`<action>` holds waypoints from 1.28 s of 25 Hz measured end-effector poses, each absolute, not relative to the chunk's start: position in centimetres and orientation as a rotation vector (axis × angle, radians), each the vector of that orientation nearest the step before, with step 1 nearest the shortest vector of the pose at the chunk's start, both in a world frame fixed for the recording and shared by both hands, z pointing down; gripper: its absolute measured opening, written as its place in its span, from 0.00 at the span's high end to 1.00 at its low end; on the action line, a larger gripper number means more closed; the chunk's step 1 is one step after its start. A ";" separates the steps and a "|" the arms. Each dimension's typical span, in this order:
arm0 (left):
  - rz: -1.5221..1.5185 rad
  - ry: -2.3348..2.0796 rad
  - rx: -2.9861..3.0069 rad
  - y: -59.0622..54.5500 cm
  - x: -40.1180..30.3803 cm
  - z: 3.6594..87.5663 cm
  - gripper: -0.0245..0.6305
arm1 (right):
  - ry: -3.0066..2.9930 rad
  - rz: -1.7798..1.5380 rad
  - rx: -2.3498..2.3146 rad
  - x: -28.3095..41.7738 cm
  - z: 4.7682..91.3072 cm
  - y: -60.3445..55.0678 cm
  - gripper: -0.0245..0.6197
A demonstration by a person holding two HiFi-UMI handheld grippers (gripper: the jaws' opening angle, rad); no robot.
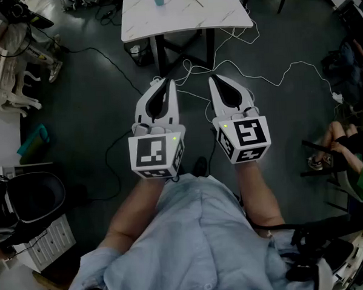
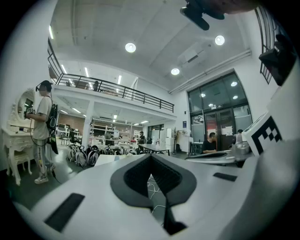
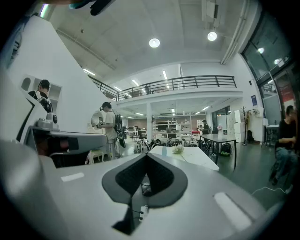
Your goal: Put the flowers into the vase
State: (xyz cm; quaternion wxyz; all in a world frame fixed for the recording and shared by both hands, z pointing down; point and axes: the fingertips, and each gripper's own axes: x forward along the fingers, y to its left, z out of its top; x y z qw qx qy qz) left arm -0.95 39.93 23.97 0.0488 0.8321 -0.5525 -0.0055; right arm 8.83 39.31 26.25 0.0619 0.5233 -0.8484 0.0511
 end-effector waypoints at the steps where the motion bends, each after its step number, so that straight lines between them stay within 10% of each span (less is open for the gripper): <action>1: -0.016 -1.682 2.538 39.9 -0.7 24.0 0.96 | -2.566 0.155 1.583 9.1 26.3 39.3 0.96; 32: 0.040 -1.688 2.511 34.8 5.2 26.5 0.96 | -2.586 0.302 1.627 17.1 29.1 33.1 0.96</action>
